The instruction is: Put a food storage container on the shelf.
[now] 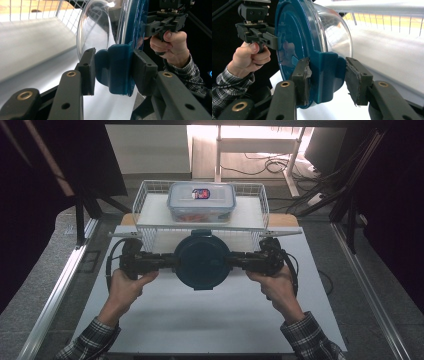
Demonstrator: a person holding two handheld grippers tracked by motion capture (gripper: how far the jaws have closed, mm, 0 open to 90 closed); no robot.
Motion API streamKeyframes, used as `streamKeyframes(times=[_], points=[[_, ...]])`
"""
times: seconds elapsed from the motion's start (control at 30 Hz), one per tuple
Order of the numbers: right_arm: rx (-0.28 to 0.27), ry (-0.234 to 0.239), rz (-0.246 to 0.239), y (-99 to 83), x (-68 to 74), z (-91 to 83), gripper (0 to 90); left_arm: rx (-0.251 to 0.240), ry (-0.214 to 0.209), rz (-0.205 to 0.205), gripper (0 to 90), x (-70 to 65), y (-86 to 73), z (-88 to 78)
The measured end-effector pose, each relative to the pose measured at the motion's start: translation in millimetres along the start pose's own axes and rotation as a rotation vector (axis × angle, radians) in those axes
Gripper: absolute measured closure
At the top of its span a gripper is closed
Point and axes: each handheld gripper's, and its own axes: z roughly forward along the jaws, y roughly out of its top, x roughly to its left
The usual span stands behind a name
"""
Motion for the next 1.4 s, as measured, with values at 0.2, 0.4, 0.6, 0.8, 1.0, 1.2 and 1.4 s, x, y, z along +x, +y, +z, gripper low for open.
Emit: streamKeyframes(times=[0.2, 0.4, 0.6, 0.8, 1.0, 1.2, 1.4], points=[[-0.010, -0.009, -0.008, 22.3, 0.5, -2.2, 56.1, -0.008, -0.009, 0.004, 58.1, 3.1, 22.6, -3.4], [-0.027, -0.013, -0.021, 45.8, -0.2, -3.8, 56.2, -0.023, -0.013, 0.016, 58.2, 5.9, 46.5, -7.5], [-0.048, -0.013, -0.021, 67.7, -2.0, -4.7, 56.2, -0.040, -0.017, 0.011, 58.2, 9.4, 67.0, -10.9], [-0.059, -0.018, -0.021, 90.7, -1.9, -5.0, 56.2, -0.053, -0.016, 0.013, 58.3, 11.0, 91.4, -17.1], [-0.085, -0.013, -0.018, 116.0, -1.9, -4.3, 56.2, -0.064, -0.006, 0.019, 58.3, 11.6, 119.9, -25.1], [-0.108, -0.005, -0.017, 139.1, -5.2, -3.4, 56.1, -0.082, 0.001, 0.034, 58.4, 14.2, 145.7, -30.2], [-0.122, -0.027, -0.019, 161.7, -9.8, -3.6, 56.1, -0.101, -0.021, 0.000, 58.3, 26.1, 160.7, -26.5]])
